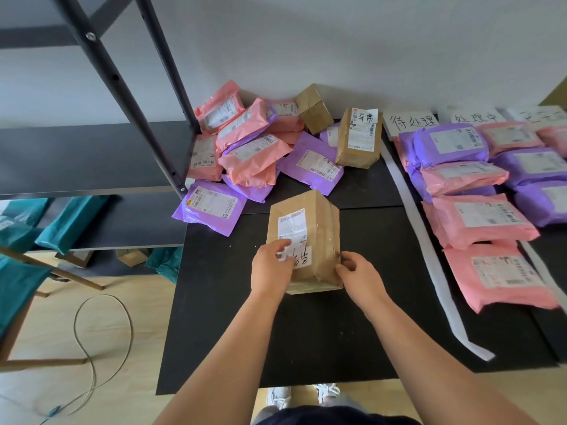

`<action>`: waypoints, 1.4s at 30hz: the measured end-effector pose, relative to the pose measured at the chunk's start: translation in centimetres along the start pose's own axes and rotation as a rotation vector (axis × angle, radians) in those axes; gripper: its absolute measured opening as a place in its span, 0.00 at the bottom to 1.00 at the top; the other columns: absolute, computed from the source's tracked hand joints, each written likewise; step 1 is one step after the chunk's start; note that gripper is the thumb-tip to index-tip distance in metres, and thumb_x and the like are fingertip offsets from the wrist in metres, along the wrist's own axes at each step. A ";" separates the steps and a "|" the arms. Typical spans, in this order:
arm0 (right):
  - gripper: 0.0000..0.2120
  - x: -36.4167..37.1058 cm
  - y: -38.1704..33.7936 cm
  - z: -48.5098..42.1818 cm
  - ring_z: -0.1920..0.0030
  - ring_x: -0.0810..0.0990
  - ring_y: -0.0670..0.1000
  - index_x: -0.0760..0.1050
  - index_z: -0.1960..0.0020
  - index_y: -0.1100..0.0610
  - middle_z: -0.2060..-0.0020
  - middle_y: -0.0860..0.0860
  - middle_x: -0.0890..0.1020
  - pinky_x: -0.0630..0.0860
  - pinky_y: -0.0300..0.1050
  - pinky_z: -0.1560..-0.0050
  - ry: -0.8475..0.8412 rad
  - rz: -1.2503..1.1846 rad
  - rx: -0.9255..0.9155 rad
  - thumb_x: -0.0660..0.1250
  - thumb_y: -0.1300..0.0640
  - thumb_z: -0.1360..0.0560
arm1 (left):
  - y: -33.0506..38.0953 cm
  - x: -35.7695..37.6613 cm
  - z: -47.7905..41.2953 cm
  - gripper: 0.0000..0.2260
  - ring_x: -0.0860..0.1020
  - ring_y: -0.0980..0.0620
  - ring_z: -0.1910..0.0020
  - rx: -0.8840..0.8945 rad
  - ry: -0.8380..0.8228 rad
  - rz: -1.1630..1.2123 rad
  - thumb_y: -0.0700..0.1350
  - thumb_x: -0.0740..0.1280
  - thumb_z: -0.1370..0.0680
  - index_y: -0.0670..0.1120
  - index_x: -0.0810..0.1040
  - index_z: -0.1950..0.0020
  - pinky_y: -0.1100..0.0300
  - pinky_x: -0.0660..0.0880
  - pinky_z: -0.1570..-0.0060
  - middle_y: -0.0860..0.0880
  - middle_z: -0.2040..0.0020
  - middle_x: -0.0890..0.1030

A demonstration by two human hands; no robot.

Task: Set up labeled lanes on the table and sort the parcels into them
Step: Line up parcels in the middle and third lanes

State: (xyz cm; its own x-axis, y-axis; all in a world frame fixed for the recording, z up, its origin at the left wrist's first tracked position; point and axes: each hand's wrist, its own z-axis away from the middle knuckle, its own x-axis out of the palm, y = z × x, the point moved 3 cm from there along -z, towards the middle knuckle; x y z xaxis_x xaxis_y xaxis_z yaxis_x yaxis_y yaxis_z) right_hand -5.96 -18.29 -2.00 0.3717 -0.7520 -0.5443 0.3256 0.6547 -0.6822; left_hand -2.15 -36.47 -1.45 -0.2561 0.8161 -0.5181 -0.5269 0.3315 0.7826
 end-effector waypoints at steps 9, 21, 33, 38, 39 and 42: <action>0.19 -1.2 1.1 -0.5 0.44 0.74 0.45 0.70 0.28 0.54 0.36 0.49 0.78 0.68 0.38 0.54 0.055 -0.007 0.030 0.60 0.51 0.17 | -1.9 1.2 -0.5 0.27 0.71 0.48 0.31 -0.133 -0.028 -0.069 0.44 0.67 0.21 0.50 0.64 0.23 0.54 0.73 0.40 0.49 0.27 0.70; 0.25 -0.6 1.7 -0.9 0.48 0.77 0.46 0.69 0.30 0.55 0.42 0.48 0.79 0.73 0.41 0.53 -0.070 0.027 0.078 0.68 0.45 0.23 | -1.3 1.8 -0.9 0.21 0.78 0.50 0.46 -0.202 -0.113 -0.076 0.41 0.61 0.22 0.49 0.73 0.29 0.60 0.71 0.60 0.51 0.41 0.80; 0.24 -0.8 0.3 -1.4 0.35 0.75 0.50 0.64 0.24 0.50 0.34 0.48 0.77 0.72 0.42 0.48 -0.134 0.101 0.039 0.63 0.55 0.19 | -3.2 1.3 -0.2 0.29 0.83 0.50 0.55 -0.330 -0.107 -0.056 0.58 0.67 0.23 0.47 0.65 0.26 0.51 0.80 0.48 0.48 0.47 0.83; 0.42 -0.1 0.8 -1.5 0.35 0.75 0.52 0.61 0.25 0.45 0.33 0.47 0.75 0.74 0.60 0.36 -0.183 0.240 0.092 0.72 0.34 0.34 | -2.4 0.6 -0.2 0.31 0.76 0.48 0.39 -0.232 0.005 -0.083 0.54 0.67 0.21 0.49 0.59 0.22 0.57 0.73 0.51 0.48 0.33 0.73; 0.47 0.2 1.1 -1.6 0.35 0.75 0.53 0.61 0.25 0.46 0.33 0.48 0.74 0.74 0.61 0.37 -0.194 0.262 0.110 0.73 0.31 0.38 | -1.9 0.4 -0.4 0.30 0.75 0.48 0.36 -0.184 0.041 -0.118 0.52 0.68 0.21 0.49 0.60 0.23 0.56 0.74 0.50 0.48 0.30 0.70; 0.50 0.3 0.9 -1.2 0.30 0.70 0.56 0.55 0.22 0.51 0.29 0.53 0.69 0.72 0.58 0.36 -0.186 0.329 0.159 0.76 0.36 0.35 | -0.3 0.0 -0.8 0.26 0.67 0.48 0.30 -0.006 0.100 -0.262 0.46 0.67 0.21 0.51 0.63 0.25 0.52 0.75 0.42 0.48 0.28 0.66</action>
State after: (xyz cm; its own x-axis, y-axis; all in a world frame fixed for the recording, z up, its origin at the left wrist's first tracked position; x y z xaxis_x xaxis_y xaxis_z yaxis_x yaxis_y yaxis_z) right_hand -6.59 -18.02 -3.34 0.6246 -0.4835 -0.6132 0.2880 0.8725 -0.3947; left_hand -2.63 -37.00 -1.98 -0.1893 0.6517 -0.7344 -0.5907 0.5219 0.6154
